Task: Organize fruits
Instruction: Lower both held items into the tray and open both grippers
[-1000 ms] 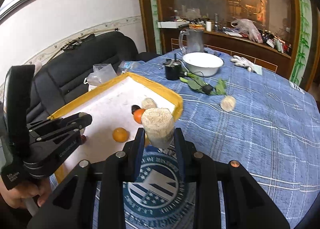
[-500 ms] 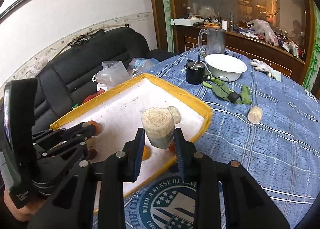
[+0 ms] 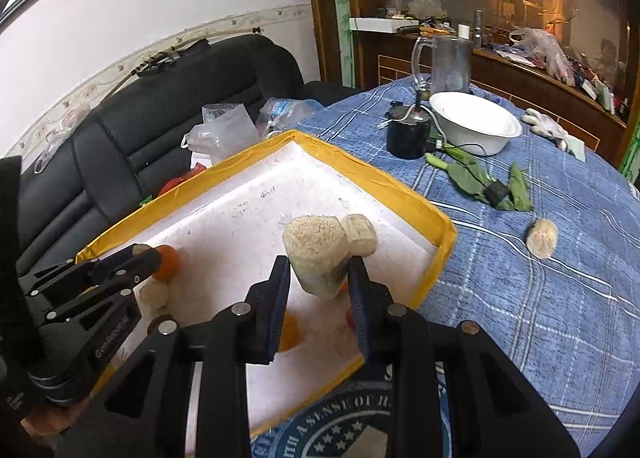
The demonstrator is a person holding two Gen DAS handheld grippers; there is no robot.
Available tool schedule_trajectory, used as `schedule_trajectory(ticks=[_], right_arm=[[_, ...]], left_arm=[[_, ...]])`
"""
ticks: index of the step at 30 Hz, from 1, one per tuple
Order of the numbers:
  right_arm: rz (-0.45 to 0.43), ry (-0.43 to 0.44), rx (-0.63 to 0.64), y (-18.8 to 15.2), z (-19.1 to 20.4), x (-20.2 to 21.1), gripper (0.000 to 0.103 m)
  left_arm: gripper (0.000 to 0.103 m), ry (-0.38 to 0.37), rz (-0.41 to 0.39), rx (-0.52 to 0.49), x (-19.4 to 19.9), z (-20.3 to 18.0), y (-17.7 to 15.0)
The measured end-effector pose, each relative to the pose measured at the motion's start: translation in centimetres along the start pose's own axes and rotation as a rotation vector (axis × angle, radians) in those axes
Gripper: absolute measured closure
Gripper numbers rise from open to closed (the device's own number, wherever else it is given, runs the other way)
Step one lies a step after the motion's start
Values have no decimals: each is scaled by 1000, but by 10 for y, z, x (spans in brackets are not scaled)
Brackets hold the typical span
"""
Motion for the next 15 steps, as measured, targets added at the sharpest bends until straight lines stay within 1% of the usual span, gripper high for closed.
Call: schedule_trajectory(ticks=[15], right_arm=[[37, 3, 12, 15, 8, -41, 71]], left_arm=[[91, 10, -1, 21, -4, 5, 6]])
Point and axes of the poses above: each gripper's, at about its wrist camera, not at the fingertips, and x roughly against the way its jaws point, z to its left, y to its top, the point moved 10 cm from there along -x, roughly the way its jaws point, and after that the axes turned 6 degrees about -y, right-handed, at the moved point
